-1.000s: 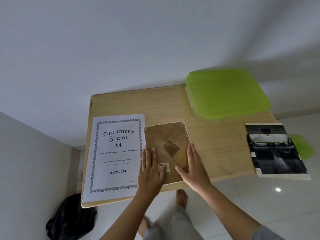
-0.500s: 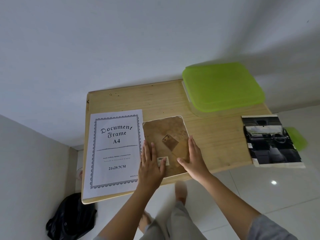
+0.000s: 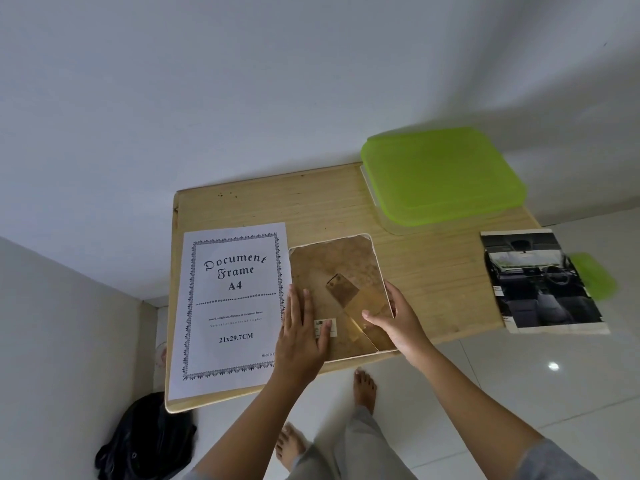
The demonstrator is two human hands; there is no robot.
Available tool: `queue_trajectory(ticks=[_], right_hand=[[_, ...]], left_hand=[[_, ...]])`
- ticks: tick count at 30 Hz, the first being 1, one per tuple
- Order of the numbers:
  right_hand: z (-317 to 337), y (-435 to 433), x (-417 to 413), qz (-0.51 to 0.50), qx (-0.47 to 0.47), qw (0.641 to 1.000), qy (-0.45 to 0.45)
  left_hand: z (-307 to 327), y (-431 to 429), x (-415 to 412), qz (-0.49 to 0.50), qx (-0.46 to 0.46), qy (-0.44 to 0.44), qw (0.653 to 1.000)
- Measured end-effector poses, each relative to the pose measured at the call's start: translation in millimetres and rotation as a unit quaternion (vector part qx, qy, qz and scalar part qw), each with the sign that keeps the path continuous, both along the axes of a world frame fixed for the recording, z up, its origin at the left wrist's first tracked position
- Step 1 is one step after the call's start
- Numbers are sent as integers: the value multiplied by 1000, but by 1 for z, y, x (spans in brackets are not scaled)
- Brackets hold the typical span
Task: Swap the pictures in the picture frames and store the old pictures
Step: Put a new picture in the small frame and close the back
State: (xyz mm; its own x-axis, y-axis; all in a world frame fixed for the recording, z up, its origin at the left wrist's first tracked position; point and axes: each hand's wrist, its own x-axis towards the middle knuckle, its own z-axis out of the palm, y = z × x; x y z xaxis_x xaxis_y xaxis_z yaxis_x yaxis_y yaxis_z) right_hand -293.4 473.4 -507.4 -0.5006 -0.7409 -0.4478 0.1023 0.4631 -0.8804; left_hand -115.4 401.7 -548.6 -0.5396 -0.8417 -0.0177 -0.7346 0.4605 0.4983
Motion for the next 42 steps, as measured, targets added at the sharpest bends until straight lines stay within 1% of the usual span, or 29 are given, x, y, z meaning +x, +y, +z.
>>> queue_trajectory(ticks=[4, 6, 8, 9, 11, 14, 16, 17, 19, 21, 23, 26, 29, 33, 36, 37, 38, 40, 41, 42], right_hand=[[8, -5, 0, -23, -36, 998, -42], [18, -10, -1, -31, -56, 997, -41], [29, -18, -2, -25, -78, 996, -20], [37, -21, -2, -18, -93, 995, -11], [53, -27, 0, -2, -119, 993, 26], [84, -34, 6, 27, -154, 977, 144], [106, -37, 13, 50, -184, 953, 234], [115, -39, 17, 60, -196, 932, 299], [130, -42, 24, 72, -199, 873, 439], [140, -45, 32, 85, -202, 821, 527], [146, -49, 41, 113, -196, 788, 572], [151, -55, 59, 139, -181, 753, 617], [147, -63, 72, 145, -188, 721, 651], [137, -65, 90, 156, -232, 722, 633], [126, -66, 101, 168, -245, 729, 617], [124, -66, 105, 187, -254, 742, 592], [124, -66, 108, 215, -263, 766, 545], [129, -66, 112, 269, -281, 823, 415], [132, -68, 112, 286, -284, 838, 367], [136, -70, 110, 284, -282, 847, 351]], left_hand=[[8, -2, 3, -8, 0, -14, 1000], [18, -7, 2, -10, 11, -24, 1000], [34, -16, -4, -9, 8, -1, 1000], [47, -22, -9, -7, 19, 28, 999], [77, -35, -20, -5, 69, 108, 992], [130, -52, -39, -7, 119, 231, 966], [164, -59, -48, -12, 122, 268, 955], [179, -62, -51, -10, 123, 282, 952], [204, -68, -52, 8, 129, 324, 937], [219, -71, -46, 28, 144, 374, 916], [224, -74, -38, 49, 151, 397, 904], [225, -80, -23, 94, 154, 408, 895], [224, -84, -9, 113, 161, 424, 884], [218, -94, 9, 162, 149, 418, 882], [211, -105, 25, 210, 160, 437, 860], [209, -107, 30, 223, 157, 444, 854], [209, -109, 36, 233, 155, 444, 851], [209, -114, 49, 255, 159, 456, 838], [209, -118, 56, 266, 161, 463, 830], [210, -122, 64, 274, 164, 473, 821]])
